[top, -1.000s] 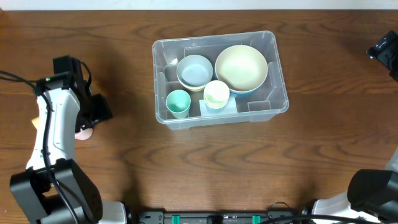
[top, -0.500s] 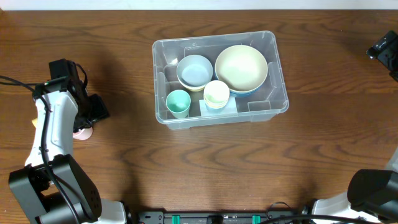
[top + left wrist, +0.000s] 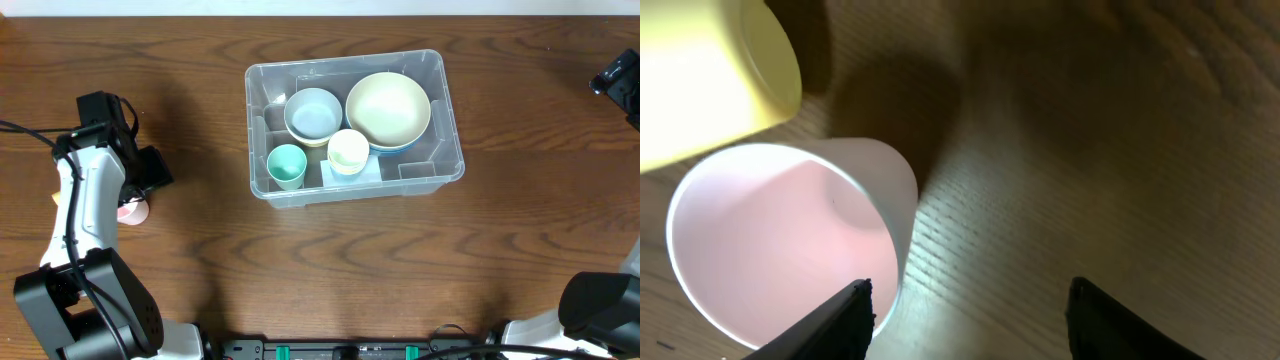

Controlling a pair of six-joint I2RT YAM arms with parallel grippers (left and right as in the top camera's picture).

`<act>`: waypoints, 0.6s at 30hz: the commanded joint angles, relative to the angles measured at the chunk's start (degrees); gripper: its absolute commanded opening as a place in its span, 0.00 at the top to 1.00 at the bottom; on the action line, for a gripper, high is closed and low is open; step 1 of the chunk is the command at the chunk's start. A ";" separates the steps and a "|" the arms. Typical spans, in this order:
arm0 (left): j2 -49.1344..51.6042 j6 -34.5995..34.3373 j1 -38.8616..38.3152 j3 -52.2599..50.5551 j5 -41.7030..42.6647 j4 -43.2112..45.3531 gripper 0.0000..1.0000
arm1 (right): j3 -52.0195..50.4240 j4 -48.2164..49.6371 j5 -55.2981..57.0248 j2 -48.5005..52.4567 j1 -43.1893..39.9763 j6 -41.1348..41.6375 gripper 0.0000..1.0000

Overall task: Pack container
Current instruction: 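Grasp the pink cup rim with the left gripper, then carry the pink cup and lower it into the mint cup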

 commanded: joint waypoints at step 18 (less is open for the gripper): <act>11.21 -0.79 0.39 -0.02 2.40 2.71 0.94 | -0.04 -0.07 0.00 0.28 -0.11 0.83 0.01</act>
